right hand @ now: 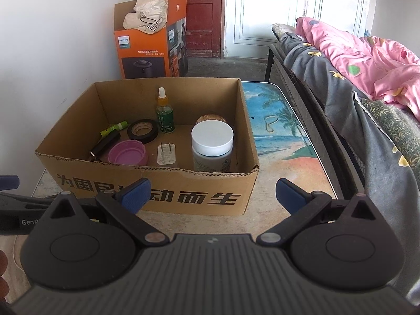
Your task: Organize rigid objects
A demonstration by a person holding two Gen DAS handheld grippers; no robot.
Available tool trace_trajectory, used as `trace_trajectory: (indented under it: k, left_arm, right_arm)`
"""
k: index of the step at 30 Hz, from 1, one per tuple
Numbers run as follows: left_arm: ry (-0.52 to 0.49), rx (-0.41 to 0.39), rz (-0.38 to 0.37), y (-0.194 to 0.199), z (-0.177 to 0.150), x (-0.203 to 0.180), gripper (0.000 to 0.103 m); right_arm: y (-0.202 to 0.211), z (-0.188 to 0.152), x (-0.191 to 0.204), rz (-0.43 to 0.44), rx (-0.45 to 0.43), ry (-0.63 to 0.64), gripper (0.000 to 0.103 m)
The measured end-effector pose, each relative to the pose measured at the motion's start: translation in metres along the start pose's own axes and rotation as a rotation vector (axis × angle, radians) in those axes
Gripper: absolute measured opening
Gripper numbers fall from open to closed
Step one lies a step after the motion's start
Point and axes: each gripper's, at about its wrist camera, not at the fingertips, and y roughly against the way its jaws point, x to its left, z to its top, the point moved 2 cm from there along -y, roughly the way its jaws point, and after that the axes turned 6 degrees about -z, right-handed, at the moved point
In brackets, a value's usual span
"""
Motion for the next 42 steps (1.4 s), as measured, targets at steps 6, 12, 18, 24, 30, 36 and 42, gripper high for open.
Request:
trace_trajectory:
  k: [6, 12, 18, 24, 30, 36, 42]
  left_arm:
    - [0.007, 0.011, 0.018, -0.001, 0.001, 0.001, 0.103]
    - [0.018, 0.001, 0.024, 0.001, 0.004, 0.002, 0.103]
    - [0.014, -0.012, 0.017, 0.004, 0.007, -0.001, 0.103]
    - [0.007, -0.027, 0.003, 0.009, 0.012, -0.006, 0.103]
    - [-0.004, -0.033, -0.008, 0.010, 0.014, -0.011, 0.103]
    - [-0.017, -0.044, -0.015, 0.012, 0.016, -0.015, 0.103]
    - [-0.012, -0.045, -0.022, 0.012, 0.017, -0.015, 0.103]
  right_arm:
    - [-0.005, -0.003, 0.000, 0.011, 0.008, -0.010, 0.102]
    - [-0.003, -0.001, 0.003, 0.020, -0.003, -0.001, 0.102]
    - [-0.002, -0.001, 0.010, 0.040, -0.001, 0.009, 0.102]
    - [-0.001, 0.000, 0.016, 0.048, -0.004, 0.022, 0.102]
    - [-0.005, -0.002, 0.017, 0.040, 0.005, 0.029, 0.102]
    - [-0.008, -0.003, 0.013, 0.036, 0.011, 0.017, 0.102]
    - [-0.012, -0.004, 0.009, 0.038, 0.027, -0.001, 0.102]
